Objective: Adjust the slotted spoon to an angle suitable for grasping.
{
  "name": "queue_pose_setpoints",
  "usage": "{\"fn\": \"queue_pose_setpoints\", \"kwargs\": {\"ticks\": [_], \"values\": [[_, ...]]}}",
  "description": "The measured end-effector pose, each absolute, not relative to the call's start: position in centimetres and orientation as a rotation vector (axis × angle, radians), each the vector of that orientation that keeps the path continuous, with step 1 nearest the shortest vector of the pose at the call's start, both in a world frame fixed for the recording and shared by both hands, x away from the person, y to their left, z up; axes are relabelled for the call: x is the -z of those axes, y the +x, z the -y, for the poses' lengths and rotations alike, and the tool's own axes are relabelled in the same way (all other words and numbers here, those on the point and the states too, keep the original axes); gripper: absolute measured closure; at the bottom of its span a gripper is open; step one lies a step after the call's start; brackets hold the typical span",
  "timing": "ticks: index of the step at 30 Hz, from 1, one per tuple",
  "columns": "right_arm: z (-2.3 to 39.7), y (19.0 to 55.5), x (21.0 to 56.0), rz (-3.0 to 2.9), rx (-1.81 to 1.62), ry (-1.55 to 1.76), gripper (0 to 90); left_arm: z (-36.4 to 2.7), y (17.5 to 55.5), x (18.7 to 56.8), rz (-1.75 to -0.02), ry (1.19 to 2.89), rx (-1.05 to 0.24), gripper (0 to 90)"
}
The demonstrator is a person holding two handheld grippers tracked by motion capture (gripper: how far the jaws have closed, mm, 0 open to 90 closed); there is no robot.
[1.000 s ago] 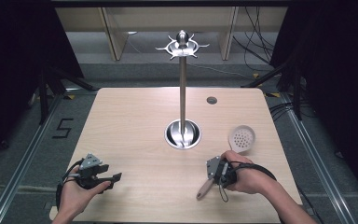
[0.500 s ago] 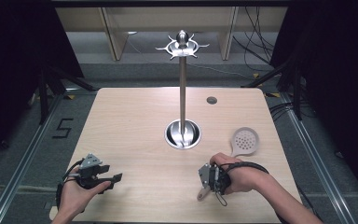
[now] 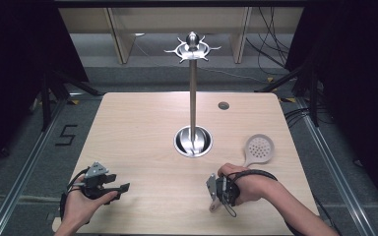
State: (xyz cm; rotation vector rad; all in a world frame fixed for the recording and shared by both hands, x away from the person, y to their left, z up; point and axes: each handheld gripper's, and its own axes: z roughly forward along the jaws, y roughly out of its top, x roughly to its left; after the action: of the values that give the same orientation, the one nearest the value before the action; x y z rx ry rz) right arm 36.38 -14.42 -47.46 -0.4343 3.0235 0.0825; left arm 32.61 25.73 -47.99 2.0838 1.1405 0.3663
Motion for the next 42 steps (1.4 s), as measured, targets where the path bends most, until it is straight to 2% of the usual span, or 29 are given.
{"fn": "queue_pose_setpoints", "kwargs": {"ticks": [4,14,18,28,42], "values": [[14.3,36.6,47.6,-3.019,-0.093,-0.47,53.9,-25.7,32.7,48.1,-1.133,2.075,-0.357,32.7],[13.8,36.5,47.5,-2.996,-0.037,-0.511,58.2,-25.7,32.7,48.1,-1.122,2.075,-0.355,32.8],[13.2,36.5,47.5,-2.935,-0.021,-0.623,61.2,-25.8,32.7,48.0,-1.117,2.088,-0.346,32.8],[12.5,36.6,47.1,-2.854,-0.086,-0.56,67.1,-25.8,32.6,48.0,-1.111,2.083,-0.369,32.9],[13.9,37.6,43.7,-2.745,-0.375,-0.33,69.2,-25.7,32.7,48.0,-1.105,2.086,-0.365,33.0]]}}
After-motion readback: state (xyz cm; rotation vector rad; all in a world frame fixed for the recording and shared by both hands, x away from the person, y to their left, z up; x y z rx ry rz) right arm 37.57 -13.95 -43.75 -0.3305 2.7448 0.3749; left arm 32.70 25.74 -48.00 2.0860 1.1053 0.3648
